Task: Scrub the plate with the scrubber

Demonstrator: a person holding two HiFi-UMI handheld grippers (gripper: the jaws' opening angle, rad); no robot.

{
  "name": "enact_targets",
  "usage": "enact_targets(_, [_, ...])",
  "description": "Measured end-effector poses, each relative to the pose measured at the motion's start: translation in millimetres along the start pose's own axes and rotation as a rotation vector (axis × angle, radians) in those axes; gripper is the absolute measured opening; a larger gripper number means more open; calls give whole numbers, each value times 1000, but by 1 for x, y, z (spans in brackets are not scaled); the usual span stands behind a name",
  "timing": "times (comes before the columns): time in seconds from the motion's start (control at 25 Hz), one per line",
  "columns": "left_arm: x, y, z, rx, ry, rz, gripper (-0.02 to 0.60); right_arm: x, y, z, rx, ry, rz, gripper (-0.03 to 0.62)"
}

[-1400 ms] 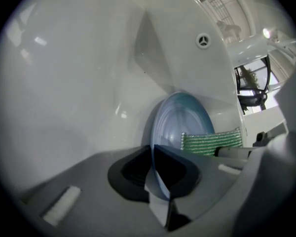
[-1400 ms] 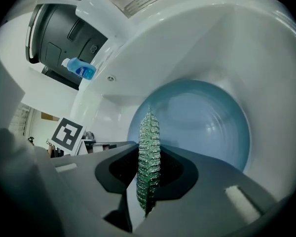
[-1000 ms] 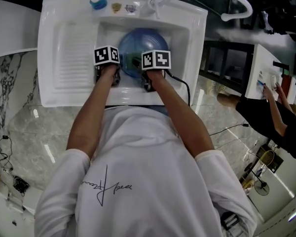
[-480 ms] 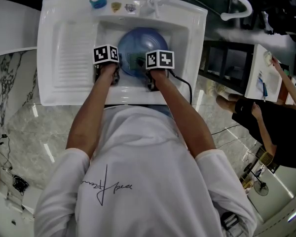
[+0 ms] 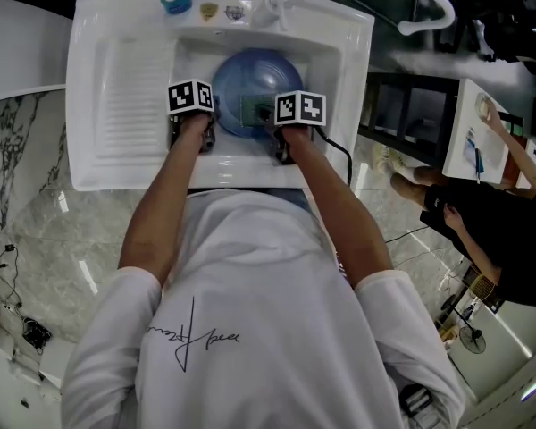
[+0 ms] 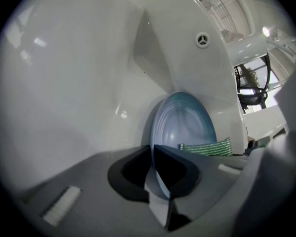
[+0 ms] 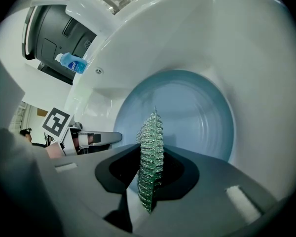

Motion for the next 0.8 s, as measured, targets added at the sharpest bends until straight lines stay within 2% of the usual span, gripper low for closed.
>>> enact_targets(0.8, [0, -1, -1, 3, 0, 5, 75, -1, 29, -33, 91, -30, -20, 63])
Point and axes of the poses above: the fingertips, and each gripper's own axes: y backward along the fingers, z to its left, x out of its underside, the point moved 9 cm from there along y, backward along the fingers, and after that the axes turned 7 degrees about y, right-handed, at the moved point
